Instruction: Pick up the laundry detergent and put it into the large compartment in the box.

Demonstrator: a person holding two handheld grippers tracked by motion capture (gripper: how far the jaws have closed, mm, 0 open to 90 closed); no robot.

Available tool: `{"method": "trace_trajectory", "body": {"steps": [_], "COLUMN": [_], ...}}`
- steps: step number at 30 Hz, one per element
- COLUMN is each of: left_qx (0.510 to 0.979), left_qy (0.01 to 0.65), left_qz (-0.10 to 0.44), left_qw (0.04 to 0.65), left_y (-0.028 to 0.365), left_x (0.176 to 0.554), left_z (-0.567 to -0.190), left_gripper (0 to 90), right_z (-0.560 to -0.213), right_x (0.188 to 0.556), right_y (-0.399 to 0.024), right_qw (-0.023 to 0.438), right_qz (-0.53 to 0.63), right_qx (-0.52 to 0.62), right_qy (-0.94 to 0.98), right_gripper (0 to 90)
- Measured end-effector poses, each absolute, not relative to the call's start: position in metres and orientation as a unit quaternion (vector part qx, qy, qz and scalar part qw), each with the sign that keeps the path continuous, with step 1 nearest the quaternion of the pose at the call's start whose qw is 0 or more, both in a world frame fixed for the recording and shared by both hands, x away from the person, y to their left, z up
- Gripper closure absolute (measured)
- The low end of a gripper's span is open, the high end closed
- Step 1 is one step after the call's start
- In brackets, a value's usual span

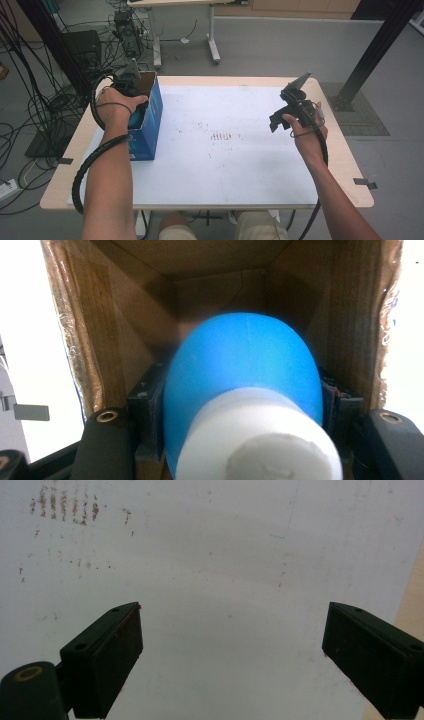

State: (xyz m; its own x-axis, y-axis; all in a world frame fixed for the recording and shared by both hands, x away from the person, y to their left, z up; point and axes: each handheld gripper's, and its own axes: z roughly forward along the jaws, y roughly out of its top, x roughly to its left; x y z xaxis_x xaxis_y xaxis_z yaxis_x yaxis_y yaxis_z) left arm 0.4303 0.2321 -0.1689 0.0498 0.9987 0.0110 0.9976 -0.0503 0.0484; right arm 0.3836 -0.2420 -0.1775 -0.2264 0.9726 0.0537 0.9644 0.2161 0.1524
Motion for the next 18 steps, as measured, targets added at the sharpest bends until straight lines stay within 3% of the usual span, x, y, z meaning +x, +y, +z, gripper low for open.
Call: {"method": "trace_trajectory", "body": {"steps": [18], "left_qx": [0.722], "left_qy": [0.691], "left_qz": [0.026], "left_qw": [0.022], "left_y": [0.235], "left_x": [0.426], "left_z": [-0.159], "left_gripper": [34.1], "right_z": [-0.176], "right_x": [0.382], "right_y": [-0.24], "right_qw": [0.027], "right_qz": [0.08], "right_qx": [0.621], "right_qy": [0.779], "right_gripper": [9.3]}}
